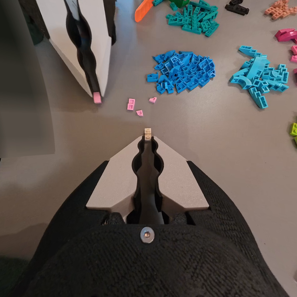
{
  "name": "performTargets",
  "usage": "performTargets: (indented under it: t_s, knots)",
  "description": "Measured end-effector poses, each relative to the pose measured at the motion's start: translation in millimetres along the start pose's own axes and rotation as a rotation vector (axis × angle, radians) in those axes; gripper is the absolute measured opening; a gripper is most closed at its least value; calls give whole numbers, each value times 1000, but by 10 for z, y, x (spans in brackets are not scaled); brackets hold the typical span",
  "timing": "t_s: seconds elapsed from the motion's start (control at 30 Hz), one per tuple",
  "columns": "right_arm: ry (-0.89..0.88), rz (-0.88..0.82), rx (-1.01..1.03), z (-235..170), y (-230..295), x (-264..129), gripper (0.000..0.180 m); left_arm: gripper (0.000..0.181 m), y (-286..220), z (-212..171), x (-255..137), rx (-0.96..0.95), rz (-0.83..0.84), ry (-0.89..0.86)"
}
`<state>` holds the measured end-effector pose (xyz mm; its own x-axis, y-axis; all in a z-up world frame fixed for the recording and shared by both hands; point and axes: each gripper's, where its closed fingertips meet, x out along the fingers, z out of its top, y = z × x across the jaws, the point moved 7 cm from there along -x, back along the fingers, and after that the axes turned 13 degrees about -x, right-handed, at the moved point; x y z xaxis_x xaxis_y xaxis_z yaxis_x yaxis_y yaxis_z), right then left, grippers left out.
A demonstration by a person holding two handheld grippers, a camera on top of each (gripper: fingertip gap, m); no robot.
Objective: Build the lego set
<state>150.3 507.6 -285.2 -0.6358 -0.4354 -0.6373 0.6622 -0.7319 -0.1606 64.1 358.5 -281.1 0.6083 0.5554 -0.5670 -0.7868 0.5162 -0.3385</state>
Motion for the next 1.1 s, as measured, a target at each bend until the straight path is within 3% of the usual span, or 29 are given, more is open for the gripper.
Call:
performTargets:
  t_s: [0.1,0.33,1.1]
  knots:
    - [0,1,1,0,0,0,7,6,-34,98,-93,-153,-135,-123]
    - [-1,2,3,0,-1,0,7,6,-62,126,-136,-330,-238,-115]
    - [0,0,0,-2,0,-4,6,6,-54,136,-162,-304,-185,-109]
